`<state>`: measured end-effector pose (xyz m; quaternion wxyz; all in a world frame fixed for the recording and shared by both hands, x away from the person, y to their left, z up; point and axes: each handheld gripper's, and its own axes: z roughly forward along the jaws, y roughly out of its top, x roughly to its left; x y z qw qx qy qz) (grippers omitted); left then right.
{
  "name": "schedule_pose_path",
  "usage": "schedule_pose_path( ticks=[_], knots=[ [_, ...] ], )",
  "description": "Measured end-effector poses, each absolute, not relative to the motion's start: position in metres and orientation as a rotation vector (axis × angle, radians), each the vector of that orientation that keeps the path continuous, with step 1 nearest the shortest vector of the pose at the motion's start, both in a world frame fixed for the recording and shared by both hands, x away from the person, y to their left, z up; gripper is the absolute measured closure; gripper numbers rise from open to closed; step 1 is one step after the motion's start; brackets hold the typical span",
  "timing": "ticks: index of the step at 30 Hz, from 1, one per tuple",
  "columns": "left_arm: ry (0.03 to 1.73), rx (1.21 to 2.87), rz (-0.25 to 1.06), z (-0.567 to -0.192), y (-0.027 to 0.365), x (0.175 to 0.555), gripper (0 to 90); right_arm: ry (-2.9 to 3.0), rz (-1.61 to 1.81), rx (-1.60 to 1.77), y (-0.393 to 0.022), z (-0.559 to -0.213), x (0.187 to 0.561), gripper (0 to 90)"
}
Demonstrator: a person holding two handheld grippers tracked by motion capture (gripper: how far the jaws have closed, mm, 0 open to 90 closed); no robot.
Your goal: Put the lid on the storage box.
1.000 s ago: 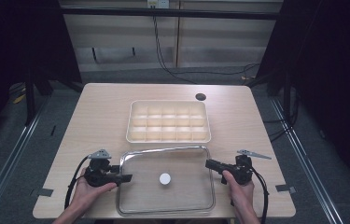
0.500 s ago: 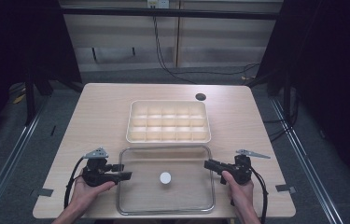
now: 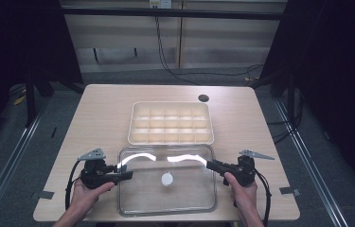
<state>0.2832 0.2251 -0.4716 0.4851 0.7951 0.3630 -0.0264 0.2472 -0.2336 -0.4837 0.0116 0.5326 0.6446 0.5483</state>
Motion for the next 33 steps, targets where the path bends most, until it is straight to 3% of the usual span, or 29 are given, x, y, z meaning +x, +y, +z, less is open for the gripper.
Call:
schedule_pose_path(
  ticks=[10,33],
  knots=[
    [0.862,1.891,-0.054,-0.460,0.230,0.282,60.6,1.982,1.729,1.617,-0.233,-0.471,0.245,69.4],
    [0.850,1.866,-0.012,-0.441,0.226,0.288,66.2,1.932,1.666,1.582,-0.231,-0.449,0.242,69.5]
  ],
)
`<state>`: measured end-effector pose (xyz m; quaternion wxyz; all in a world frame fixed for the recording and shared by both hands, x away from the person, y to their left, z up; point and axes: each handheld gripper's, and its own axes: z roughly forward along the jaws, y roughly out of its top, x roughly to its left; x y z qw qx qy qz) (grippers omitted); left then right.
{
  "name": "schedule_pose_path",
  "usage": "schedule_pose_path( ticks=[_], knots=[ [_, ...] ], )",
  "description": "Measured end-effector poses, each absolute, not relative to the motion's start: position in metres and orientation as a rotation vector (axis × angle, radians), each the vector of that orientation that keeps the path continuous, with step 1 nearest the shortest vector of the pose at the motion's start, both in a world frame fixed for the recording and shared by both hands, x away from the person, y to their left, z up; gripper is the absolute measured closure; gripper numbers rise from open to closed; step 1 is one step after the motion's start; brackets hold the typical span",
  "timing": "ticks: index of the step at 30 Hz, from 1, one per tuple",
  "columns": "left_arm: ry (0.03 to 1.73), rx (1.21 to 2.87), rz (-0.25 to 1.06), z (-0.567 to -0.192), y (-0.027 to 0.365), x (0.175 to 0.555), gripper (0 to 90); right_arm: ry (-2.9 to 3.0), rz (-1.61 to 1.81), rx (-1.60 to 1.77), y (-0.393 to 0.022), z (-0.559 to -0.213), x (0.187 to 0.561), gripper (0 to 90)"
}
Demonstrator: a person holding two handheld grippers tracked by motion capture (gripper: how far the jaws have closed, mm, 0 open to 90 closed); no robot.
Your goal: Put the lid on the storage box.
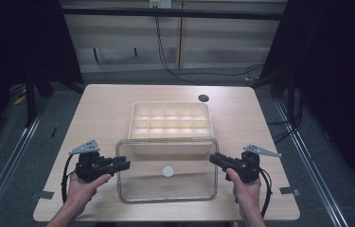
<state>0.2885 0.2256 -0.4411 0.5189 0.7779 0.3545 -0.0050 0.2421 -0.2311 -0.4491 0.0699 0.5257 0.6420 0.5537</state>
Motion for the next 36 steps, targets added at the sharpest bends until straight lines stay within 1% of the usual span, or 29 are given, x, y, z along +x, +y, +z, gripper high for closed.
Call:
schedule_pose_path(
  ticks=[5,14,21,36],
  knots=[
    [0.841,1.866,0.017,-0.436,0.223,0.291,66.9,1.919,1.653,1.570,-0.233,-0.442,0.242,69.3],
    [0.847,1.842,0.016,-0.429,0.224,0.293,67.2,1.924,1.652,1.571,-0.232,-0.439,0.245,69.0],
    [0.841,1.825,0.024,-0.418,0.225,0.298,67.4,1.901,1.665,1.538,-0.232,-0.426,0.250,68.8],
    [0.825,1.790,0.050,-0.401,0.223,0.308,67.9,1.882,1.689,1.512,-0.234,-0.410,0.263,69.0]
  ],
)
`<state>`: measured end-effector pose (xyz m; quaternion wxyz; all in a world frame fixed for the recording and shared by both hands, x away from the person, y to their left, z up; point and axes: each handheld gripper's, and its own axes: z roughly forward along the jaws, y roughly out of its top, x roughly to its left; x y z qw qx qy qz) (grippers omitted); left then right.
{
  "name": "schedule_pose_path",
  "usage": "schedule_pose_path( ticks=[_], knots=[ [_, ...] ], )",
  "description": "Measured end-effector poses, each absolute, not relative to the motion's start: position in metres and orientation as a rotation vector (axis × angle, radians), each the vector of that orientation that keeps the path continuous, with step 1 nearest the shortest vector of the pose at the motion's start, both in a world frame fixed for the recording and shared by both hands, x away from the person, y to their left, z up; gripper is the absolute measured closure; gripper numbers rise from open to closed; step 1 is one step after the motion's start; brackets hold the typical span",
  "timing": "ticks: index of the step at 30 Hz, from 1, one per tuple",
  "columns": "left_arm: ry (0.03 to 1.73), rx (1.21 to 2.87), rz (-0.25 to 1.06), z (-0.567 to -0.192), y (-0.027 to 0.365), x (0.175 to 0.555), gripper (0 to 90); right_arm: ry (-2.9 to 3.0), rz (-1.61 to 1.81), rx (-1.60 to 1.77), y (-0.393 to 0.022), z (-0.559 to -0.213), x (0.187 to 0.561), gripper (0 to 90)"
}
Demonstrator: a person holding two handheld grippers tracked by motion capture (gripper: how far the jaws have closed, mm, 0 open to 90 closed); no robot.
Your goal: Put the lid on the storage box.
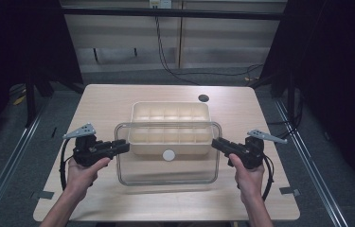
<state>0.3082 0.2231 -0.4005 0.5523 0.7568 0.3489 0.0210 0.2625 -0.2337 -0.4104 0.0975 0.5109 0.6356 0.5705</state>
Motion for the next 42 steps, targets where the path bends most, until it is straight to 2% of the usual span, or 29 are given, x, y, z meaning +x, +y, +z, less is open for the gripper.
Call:
schedule_pose_path(
  ticks=[42],
  knots=[
    [0.820,1.767,0.119,-0.366,0.209,0.346,67.1,1.805,1.703,1.483,-0.244,-0.372,0.303,68.3]
  ],
)
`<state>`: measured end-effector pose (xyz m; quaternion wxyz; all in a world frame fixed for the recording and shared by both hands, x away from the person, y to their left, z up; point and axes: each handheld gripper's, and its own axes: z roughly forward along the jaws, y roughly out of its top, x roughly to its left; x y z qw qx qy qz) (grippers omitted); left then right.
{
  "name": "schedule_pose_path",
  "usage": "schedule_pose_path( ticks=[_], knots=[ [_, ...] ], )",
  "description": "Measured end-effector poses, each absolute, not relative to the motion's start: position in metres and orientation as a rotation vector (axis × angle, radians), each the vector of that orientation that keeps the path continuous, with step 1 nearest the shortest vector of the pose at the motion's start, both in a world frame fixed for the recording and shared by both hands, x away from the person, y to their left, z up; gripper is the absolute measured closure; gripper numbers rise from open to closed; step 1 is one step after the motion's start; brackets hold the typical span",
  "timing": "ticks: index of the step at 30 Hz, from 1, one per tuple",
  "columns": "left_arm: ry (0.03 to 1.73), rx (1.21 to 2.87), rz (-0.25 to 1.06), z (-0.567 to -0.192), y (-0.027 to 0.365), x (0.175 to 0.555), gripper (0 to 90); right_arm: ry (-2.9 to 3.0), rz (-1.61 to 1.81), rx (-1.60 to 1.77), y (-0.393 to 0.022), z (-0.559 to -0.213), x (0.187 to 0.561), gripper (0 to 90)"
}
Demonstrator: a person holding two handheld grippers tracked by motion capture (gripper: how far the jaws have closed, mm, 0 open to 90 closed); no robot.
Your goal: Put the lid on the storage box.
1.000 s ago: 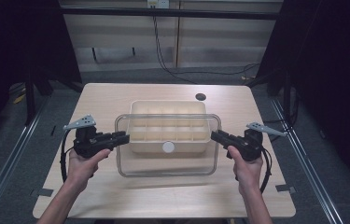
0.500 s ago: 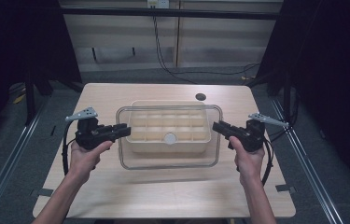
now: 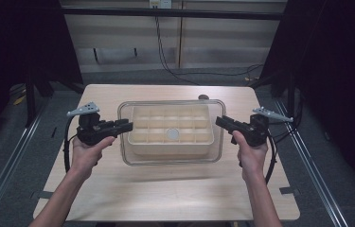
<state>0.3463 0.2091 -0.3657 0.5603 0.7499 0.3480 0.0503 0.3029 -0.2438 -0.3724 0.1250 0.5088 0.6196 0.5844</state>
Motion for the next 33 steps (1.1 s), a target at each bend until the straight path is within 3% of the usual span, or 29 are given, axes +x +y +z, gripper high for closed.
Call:
schedule_pose_path(
  ticks=[33],
  knots=[
    [0.872,1.797,0.162,-0.354,0.203,0.398,65.5,1.778,1.693,1.560,-0.244,-0.367,0.354,70.1]
  ],
)
